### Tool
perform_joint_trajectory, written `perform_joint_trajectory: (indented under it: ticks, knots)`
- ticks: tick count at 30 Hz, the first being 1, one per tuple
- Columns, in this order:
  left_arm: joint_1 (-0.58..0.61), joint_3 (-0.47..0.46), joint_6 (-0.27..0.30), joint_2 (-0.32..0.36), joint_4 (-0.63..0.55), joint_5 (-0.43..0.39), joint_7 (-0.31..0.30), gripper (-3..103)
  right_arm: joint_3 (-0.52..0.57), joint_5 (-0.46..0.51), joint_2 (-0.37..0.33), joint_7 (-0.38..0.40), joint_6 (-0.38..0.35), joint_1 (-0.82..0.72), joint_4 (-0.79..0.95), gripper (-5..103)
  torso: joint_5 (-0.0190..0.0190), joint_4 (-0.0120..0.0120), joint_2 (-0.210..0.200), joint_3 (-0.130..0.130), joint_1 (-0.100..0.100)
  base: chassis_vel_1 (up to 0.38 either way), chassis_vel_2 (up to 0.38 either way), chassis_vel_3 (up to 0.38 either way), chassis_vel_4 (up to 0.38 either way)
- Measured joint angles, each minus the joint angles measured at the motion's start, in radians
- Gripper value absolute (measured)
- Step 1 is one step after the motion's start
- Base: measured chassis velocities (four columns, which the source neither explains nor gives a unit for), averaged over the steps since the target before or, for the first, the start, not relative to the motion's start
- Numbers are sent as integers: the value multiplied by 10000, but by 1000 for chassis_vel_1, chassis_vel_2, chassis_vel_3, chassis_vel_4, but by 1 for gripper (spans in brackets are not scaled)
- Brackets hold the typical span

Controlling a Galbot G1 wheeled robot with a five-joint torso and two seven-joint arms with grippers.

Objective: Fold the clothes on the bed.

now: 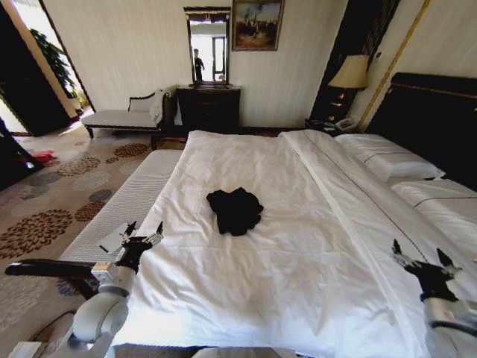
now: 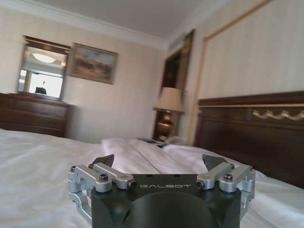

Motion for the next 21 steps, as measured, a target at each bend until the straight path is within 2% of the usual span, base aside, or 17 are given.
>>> perform_joint_trajectory:
  ticks: [3,5,9,10,13,14,17,19,20,21]
  knots:
    - [-195,121,38,262,139,-56,-12,100,-488,629,-890,-355,-338,155,244,100,2,-1,0,0,1,0,0,0,0]
    - [-273,169,52,366,197,-78,-16,100,-693,879,-1162,-466,-439,252,284,100,0,-3,-1,0,1,0,0,0,0]
    - [-562,432,130,754,388,-193,-67,100,-1852,1984,-2226,-733,-941,1113,164,100,-1,-3,-1,0,0,0,0,0,0]
    - [-562,432,130,754,388,-193,-67,100,-1852,1984,-2226,-733,-941,1113,164,100,-1,-3,-1,0,0,0,0,0,0]
    - [-541,484,140,804,419,-190,-67,100,-3074,3064,-2990,-755,-1462,2267,-133,100,2,-2,-1,0,1,0,0,0,0]
    - [-541,484,140,804,419,-190,-67,100,-3074,3064,-2990,-755,-1462,2267,-133,100,2,-2,-1,0,1,0,0,0,0]
    - [-661,690,149,894,528,-197,-70,100,-4106,3867,-3555,-798,-1867,3147,-355,100,3,5,-2,1,2,0,0,0,0]
    - [-774,863,163,993,586,-220,-73,100,-4320,4070,-3693,-839,-1958,3300,-388,100,2,3,-1,0,2,0,0,0,0]
    - [-839,971,175,1080,617,-233,-74,100,-4638,4287,-3855,-867,-2069,3544,-466,100,-4,-14,-1,0,2,0,0,0,0]
    - [-853,1025,177,1131,622,-245,-72,100,-4955,4442,-3967,-881,-2143,3806,-547,100,-2,-16,-1,0,1,0,0,0,0]
